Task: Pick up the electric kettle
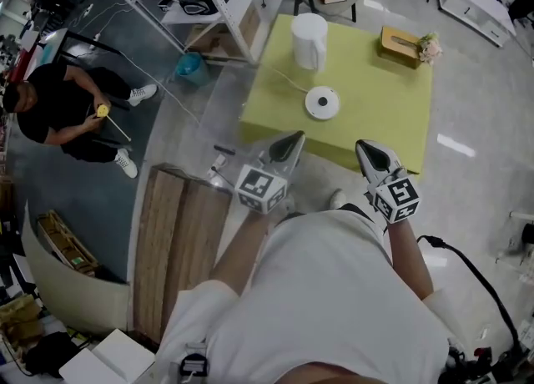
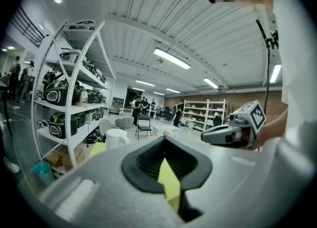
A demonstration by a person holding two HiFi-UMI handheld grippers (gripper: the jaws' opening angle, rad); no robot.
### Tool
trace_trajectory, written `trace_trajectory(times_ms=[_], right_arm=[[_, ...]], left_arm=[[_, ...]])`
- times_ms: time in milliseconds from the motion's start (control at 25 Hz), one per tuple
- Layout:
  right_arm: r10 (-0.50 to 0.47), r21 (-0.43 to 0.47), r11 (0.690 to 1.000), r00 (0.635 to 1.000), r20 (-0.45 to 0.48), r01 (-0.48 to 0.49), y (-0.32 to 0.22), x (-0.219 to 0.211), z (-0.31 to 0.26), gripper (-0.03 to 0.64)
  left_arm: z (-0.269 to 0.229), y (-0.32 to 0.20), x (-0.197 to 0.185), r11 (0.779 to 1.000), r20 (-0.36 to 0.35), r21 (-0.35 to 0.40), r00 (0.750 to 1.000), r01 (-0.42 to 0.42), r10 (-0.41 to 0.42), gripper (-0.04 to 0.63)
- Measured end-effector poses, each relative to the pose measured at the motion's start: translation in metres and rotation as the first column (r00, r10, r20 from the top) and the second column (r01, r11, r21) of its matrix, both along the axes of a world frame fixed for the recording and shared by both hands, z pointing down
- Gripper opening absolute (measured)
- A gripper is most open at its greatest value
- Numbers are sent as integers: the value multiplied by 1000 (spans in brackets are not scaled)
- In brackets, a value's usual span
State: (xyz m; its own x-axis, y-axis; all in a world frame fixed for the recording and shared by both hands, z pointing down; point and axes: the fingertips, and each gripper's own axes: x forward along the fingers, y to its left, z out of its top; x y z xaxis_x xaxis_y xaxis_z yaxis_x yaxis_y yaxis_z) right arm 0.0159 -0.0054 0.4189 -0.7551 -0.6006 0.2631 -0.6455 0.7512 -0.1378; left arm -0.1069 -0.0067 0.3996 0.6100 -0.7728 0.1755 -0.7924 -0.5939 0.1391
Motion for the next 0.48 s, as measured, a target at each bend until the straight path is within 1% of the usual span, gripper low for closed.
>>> trace_trajectory(times_ms=[200, 480], right_arm=[[10, -3, 1000, 1000, 11, -10, 0, -1, -2, 3], [11, -5, 1000, 1000, -1, -11, 0, -5, -3, 3]], left_arm=[[1, 0, -3, 1000, -6, 1, 1000, -3, 3, 0], [2, -4, -8, 1000, -7, 0, 1000, -11, 11, 0]])
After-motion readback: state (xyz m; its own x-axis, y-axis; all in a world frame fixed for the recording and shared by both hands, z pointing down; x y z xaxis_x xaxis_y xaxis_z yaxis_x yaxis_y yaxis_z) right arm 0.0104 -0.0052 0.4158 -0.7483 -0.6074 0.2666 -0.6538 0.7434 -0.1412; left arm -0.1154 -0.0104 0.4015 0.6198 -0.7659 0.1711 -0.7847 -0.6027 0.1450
